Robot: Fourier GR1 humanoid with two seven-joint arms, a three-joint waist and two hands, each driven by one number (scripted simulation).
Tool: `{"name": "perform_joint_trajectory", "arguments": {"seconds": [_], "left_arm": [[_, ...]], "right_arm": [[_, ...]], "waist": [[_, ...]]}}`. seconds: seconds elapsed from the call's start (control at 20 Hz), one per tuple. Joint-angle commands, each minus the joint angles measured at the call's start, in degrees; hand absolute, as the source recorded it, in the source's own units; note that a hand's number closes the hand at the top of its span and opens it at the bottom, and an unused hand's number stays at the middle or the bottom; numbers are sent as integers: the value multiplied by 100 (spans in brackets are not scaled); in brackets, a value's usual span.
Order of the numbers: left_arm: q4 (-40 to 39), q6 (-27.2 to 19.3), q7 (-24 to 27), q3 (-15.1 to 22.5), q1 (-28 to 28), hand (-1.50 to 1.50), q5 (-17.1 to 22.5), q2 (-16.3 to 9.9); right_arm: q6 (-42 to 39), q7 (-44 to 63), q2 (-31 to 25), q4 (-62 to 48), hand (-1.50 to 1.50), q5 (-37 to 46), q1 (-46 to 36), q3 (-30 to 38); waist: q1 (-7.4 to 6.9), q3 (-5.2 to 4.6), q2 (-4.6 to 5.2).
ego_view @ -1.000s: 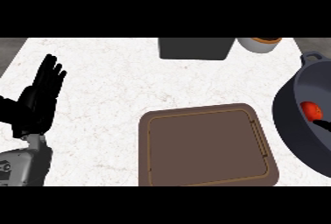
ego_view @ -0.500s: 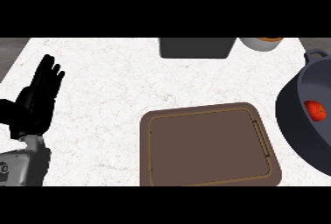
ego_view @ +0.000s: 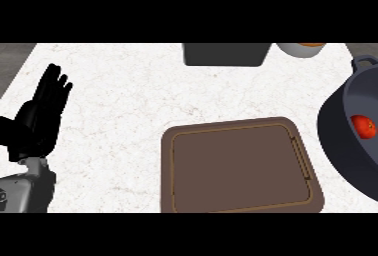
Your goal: Pick the tomato from the tray and place it in the pot
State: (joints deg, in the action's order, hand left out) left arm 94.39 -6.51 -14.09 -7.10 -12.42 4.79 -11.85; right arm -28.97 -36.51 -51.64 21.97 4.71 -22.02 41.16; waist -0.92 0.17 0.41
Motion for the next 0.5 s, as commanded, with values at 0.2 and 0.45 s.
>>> {"name": "perform_joint_trajectory", "arguments": {"seconds": [0.2, 0.45], "left_arm": [[-138, -112, -21, 92, -171, 0, -129, 113], [-58, 66, 337, 3, 280, 0, -39, 90]], "right_arm": [[-986, -539, -763, -598, -150, -65, 185, 20], [-917, -778, -776, -631, -150, -35, 401, -52]], "waist": [[13, 18, 14], [-41, 23, 13]]}}
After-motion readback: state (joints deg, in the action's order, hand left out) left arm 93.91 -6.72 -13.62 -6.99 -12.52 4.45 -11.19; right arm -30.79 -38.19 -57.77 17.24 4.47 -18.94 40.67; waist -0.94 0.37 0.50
